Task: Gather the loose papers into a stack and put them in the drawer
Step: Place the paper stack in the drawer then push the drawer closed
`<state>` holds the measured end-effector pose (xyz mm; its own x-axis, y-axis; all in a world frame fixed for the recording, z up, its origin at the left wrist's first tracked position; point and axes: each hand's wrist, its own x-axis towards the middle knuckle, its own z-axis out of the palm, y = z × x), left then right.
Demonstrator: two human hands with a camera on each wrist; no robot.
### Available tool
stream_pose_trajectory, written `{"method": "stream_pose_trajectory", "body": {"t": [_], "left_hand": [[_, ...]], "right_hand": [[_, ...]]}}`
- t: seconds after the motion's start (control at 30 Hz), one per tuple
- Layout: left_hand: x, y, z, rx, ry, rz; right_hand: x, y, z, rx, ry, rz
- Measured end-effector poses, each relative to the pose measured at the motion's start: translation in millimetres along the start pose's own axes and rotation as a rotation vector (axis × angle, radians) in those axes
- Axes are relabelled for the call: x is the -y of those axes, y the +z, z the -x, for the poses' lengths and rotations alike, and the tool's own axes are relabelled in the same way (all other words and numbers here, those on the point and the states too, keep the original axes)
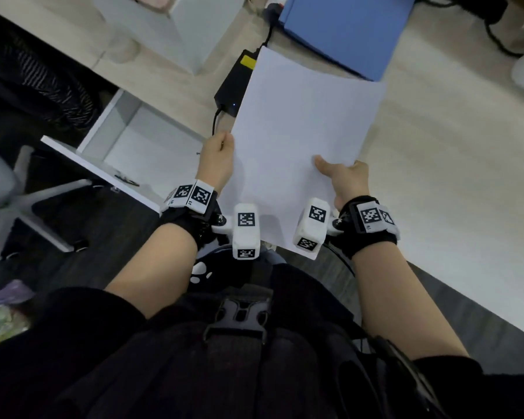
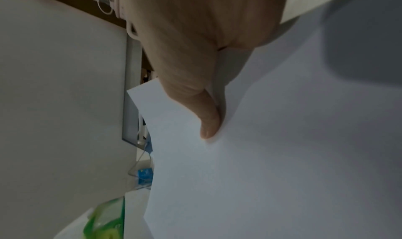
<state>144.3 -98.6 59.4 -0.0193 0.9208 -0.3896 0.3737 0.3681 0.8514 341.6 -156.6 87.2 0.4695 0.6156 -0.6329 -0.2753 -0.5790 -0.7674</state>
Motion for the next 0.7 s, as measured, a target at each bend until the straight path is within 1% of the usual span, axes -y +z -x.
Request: {"method": "stream_pose_trajectory", "body": {"t": [0.1,0.23,0.3,0.43,0.57,0.7], "left_hand": [[13.8,-7.5,6.4,-0.065,-0.022,0.006],[23.1,-21.6,8.5,-0.111,-0.081,0.001],[26.4,-29.0,8.8,-0.128,-0.097,-0.004],[34.0,-46.2,7.9,-0.158,-0.117,-0.003],[42.7,-69.1,7.5,-0.243,-0.173,-0.038],[52.0,-95.4,5.5,-0.328,-0.207,-0.137]], "right_hand": [[-5.6,9.7,2.7,0.023,0.016,0.042],[-17.3,18.5,-5.0,0.067,0.018,0.144],[-19.6,24.6,-2.6,0.115,0.015,0.128],[-20.6,43.5,10.0,0.160,-0.004,0.117],[-25.1,68.2,22.8,0.218,0.044,0.095],[-34.3,96.7,30.2,0.263,0.070,0.104]]}}
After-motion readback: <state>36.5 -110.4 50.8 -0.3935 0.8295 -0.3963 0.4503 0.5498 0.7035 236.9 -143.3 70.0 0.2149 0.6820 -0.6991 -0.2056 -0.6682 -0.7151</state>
